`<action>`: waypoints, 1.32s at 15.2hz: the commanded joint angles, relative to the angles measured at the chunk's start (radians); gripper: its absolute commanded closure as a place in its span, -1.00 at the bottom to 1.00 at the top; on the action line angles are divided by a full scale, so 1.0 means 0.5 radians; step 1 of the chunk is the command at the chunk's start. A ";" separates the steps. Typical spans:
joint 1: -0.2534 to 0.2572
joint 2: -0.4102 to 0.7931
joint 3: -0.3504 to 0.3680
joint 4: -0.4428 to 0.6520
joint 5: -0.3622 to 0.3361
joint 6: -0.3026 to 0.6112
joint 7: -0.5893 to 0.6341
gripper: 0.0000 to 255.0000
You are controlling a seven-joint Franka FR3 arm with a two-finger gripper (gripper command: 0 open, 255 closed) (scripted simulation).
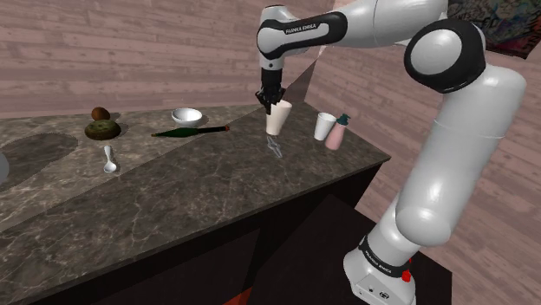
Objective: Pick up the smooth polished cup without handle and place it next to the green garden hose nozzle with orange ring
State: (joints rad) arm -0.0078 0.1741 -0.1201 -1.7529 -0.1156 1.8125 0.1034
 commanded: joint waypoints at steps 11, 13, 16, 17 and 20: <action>0.208 0.790 0.134 1.182 0.066 -0.431 0.303 1.00; 0.240 1.001 0.147 1.532 0.074 -0.573 0.340 1.00; 0.272 1.303 0.155 2.023 0.083 -0.767 0.372 1.00; 0.272 1.281 0.156 1.957 0.082 -0.723 0.375 1.00; 0.274 1.235 0.157 1.795 0.081 -0.608 0.385 1.00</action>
State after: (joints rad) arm 0.1281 0.7983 -0.0420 -0.8319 -0.0748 1.4910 0.2934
